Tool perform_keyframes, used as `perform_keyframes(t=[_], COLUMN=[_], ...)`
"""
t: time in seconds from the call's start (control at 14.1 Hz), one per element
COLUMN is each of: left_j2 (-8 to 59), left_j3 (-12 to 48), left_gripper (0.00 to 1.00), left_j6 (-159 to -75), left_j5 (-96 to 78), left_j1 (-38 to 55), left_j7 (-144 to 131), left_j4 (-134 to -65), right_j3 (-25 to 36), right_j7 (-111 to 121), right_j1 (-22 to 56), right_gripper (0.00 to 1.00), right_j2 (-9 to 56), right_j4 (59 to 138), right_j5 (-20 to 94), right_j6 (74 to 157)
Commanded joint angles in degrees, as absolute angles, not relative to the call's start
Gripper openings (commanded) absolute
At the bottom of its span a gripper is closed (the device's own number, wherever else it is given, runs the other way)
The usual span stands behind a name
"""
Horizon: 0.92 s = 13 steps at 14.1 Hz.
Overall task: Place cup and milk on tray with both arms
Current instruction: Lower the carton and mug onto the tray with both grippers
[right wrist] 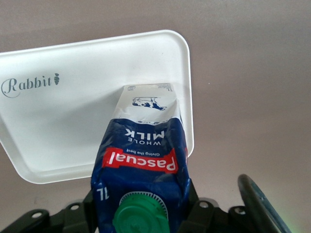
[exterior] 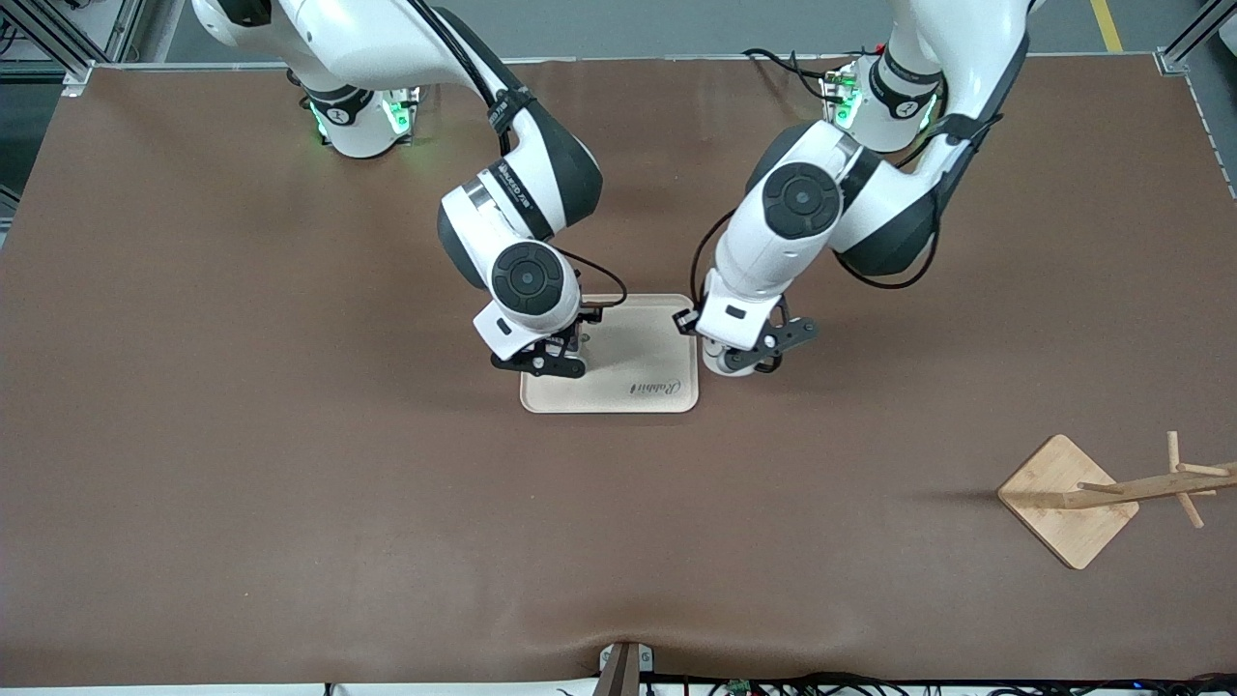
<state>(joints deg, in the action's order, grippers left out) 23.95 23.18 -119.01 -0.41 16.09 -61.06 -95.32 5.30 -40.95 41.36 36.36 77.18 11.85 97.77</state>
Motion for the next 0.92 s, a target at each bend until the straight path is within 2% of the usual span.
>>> perform_keyframes(t=[0.0, 0.57, 0.71, 0.85], left_j2=[26.8, 34.79, 38.92, 41.04], left_j3=[23.03, 23.03, 23.03, 22.94], left_gripper=[0.0, 0.0, 0.0, 0.0], left_j6=[-117.6, -117.95, -117.95, -118.65], left_j5=[-3.15, -12.91, -14.93, -16.34], left_j1=[17.66, 18.81, 19.59, 19.78], left_j7=[-61.79, -64.77, -65.74, -67.4], left_j4=[-93.16, -92.12, -87.91, -87.19], right_j3=[5.1, 5.36, 5.19, 5.19], right_j7=[-40.52, -40.08, -40.08, -40.08], right_j1=[40.87, 39.11, 37.45, 36.22], right_gripper=[1.0, 1.0, 1.0, 1.0], right_j2=[37.53, 34.9, 33.93, 33.4], right_j4=[75.41, 72.07, 69.27, 66.28], right_j5=[10.81, 11.34, 11.43, 11.43], right_j6=[97.47, 93.88, 89.76, 85.97])
